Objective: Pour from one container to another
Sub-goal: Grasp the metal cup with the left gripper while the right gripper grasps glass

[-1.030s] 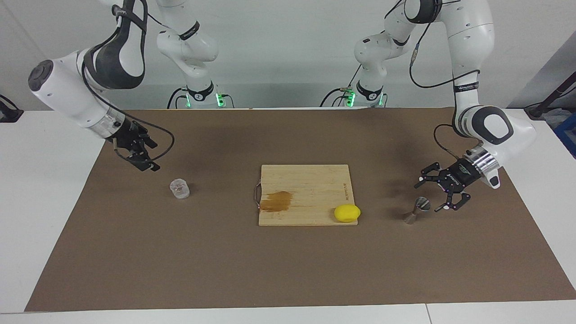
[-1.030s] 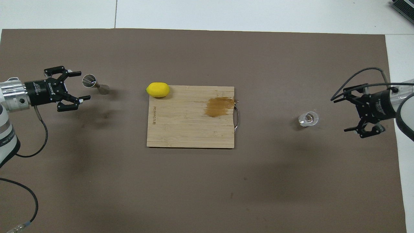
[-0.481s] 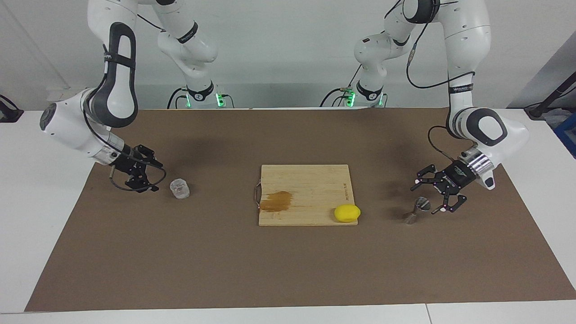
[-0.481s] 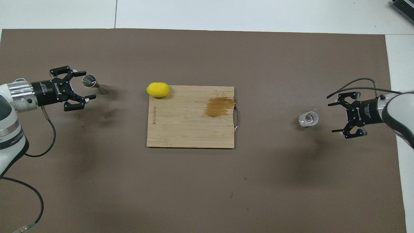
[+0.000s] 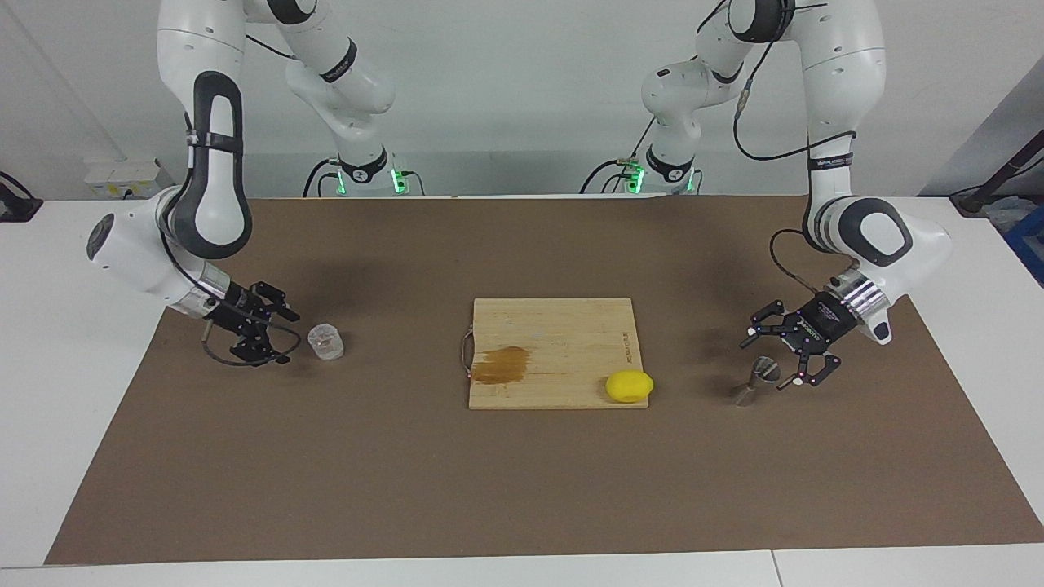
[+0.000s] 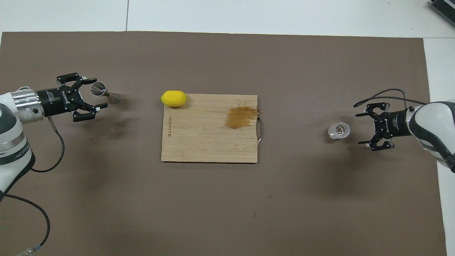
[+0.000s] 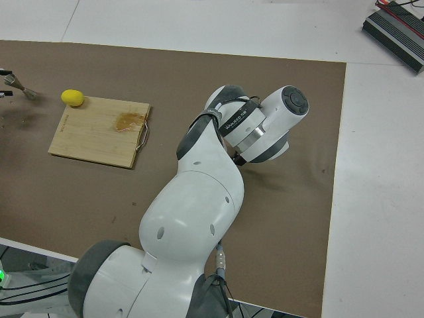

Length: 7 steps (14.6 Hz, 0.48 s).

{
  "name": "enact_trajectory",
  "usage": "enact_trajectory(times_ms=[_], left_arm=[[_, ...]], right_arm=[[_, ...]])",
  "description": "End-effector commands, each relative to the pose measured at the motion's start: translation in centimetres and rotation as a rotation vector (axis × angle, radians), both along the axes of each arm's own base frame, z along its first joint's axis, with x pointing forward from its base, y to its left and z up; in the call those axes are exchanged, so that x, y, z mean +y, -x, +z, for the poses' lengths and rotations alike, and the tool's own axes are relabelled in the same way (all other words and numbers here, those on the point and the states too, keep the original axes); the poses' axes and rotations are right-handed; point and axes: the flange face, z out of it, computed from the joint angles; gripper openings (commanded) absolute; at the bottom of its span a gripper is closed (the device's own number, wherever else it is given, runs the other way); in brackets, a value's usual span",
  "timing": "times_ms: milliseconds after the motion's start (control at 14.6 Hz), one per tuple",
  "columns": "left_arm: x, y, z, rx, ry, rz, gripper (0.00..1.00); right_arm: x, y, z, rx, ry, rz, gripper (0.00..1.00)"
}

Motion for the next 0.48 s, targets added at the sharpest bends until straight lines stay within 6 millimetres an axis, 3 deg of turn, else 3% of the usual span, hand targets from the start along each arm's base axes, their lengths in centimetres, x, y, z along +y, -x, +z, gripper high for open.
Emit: enact_trajectory(times_ms=[0,137,275,343,412], left_arm=[[-0.3,0.8,0.2,-0.005,0.002,0.024,0.9],[-0.3,0.8,0.2,-0.007,0.007,0.028,0.9],[-0.3,0.8,0.2,-0.005,0.007,0.03,0.88],[-0.3,0.8,0.2,-0.005,0.008,0.031,0.81],[-0.3,0.9,0.0,-0.001,0.01,0.031,0.59]], right_arm=[[-0.7,0.9,-0.4,-0.059,-0.063,-0.008,1.0],[-1.2,1.5,-3.2,-0.08,-0.106,0.048,1.0],[-1.8,1.6,-3.9,-0.095,-0.146,0.015,1.0],[-1.7,1.6,-3.9,-0.095,-0.149,0.012,1.0],[-1.5,1.5,-4.0,-0.095,-0.149,0.016,1.0]])
